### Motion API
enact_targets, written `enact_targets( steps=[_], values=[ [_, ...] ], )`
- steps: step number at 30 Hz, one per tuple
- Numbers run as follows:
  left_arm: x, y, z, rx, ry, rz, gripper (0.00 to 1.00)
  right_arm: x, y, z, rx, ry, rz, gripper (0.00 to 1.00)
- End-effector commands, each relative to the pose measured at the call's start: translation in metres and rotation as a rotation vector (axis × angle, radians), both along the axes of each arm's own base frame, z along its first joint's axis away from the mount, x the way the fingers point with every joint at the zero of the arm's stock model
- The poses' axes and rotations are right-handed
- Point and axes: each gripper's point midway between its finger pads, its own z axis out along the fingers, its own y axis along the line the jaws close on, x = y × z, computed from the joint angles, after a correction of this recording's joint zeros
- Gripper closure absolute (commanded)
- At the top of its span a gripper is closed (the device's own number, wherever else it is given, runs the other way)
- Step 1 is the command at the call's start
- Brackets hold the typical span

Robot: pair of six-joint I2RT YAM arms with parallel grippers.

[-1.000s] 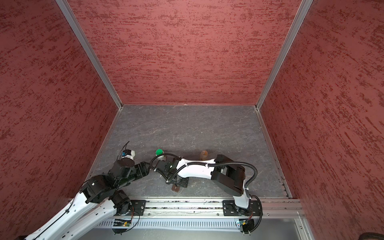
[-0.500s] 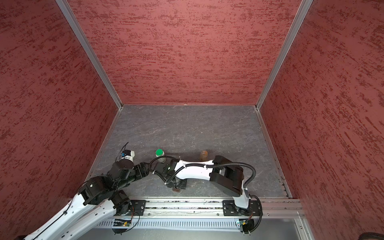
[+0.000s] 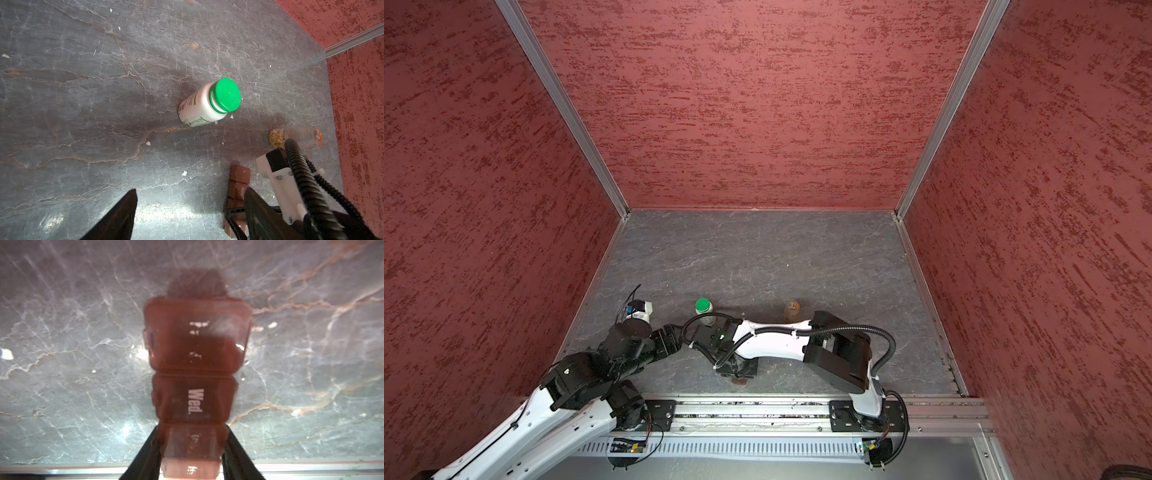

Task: Sort the pills into containers
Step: 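Lift the strip with the right gripper while the left arm rises to meet it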

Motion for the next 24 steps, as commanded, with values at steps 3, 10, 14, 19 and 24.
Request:
enact_targets(
  steps=[3, 10, 14, 19, 24],
  values=[
    [0.001, -0.004, 0.000, 0.011, 0.006, -0.023, 0.19, 0.001, -0.001, 0.009, -0.011, -0.024, 0.065, 0.58],
    [0.008, -0.006, 0.025, 0.047, -0.040, -0.051, 0.18, 0.024, -0.010, 0.034, 0.019, -0.136, 0.157, 0.57],
    [0.020, -0.012, 0.045, 0.079, -0.077, -0.075, 0.18, 0.044, -0.023, 0.053, 0.087, -0.186, 0.163, 0.58],
    [0.047, -0.043, 0.069, -0.018, -0.108, -0.143, 0.18, 0.077, -0.039, 0.090, 0.186, -0.286, 0.168, 0.58],
    [0.081, -0.093, 0.106, -0.293, -0.186, -0.299, 0.20, 0.113, -0.054, 0.134, 0.290, -0.401, 0.197, 0.58]
  ],
)
